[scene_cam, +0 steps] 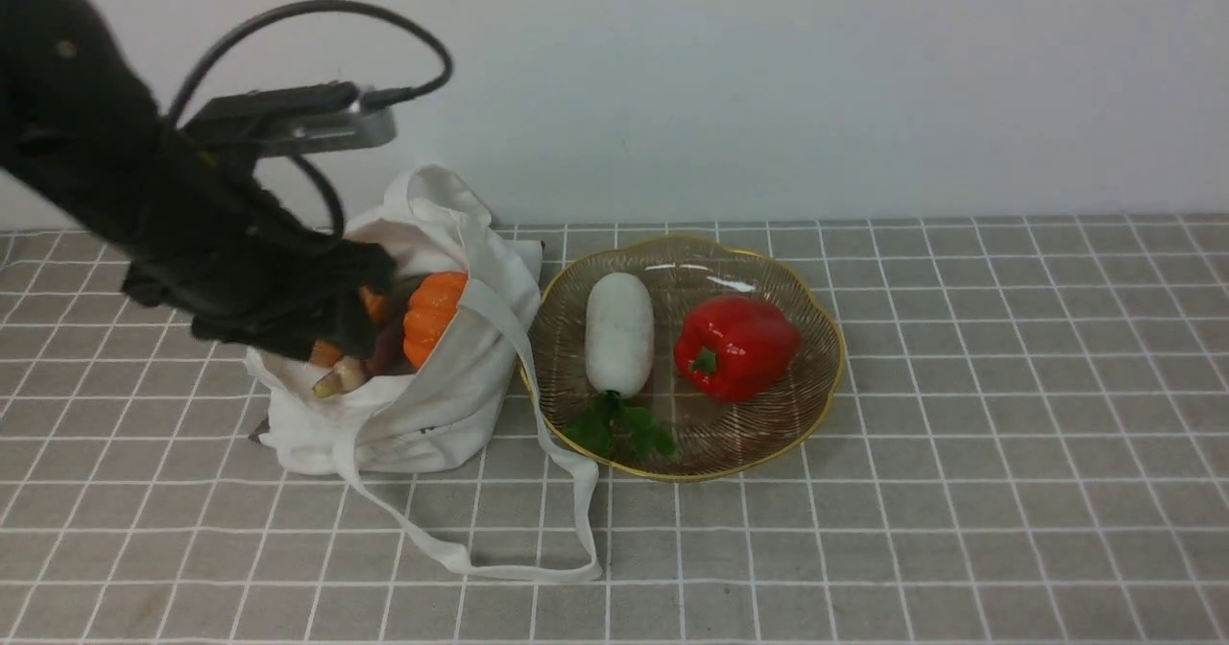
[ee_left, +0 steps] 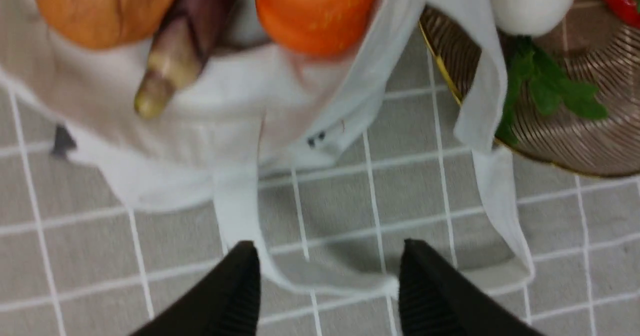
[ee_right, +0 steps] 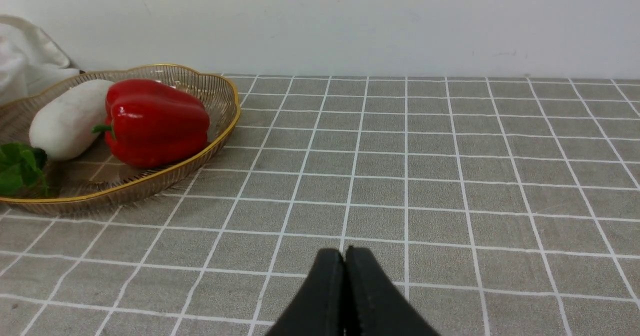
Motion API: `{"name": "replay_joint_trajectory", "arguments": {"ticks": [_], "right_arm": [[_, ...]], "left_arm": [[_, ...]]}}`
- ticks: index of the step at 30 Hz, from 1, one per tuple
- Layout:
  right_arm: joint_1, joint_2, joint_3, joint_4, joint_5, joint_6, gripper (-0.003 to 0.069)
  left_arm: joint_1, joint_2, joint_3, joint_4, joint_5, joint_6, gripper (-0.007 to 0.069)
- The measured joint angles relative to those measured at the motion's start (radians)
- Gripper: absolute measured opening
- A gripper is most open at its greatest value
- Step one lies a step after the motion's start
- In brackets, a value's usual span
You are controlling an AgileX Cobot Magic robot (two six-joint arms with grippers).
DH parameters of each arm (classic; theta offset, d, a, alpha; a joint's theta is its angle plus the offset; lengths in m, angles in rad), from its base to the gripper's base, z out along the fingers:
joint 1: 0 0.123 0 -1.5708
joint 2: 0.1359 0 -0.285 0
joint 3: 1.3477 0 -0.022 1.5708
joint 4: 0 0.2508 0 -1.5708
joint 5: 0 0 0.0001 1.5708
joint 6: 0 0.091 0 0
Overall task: Take vegetables from bag on grey coffee tablecloth place on plate.
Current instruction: 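Reach into the cloth bag and grasp the pumpkin with the left gripper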
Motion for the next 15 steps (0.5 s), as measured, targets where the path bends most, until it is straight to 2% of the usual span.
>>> {"name": "replay_joint_trajectory", "arguments": {"ticks": [6, 15], "right_arm": [[0.000, 0.000, 0.000, 0.000, 0.000, 0.000, -0.0015], [0.000, 0.000, 0.000, 0.000, 0.000, 0.000, -0.0015]], "left_arm": [[-0.011, 0.205, -0.193, 0.113, 0.003, -0.040, 0.0506], [-0.080, 0.314, -0.306, 0.125, 0.026, -0.029, 0.0524]]}}
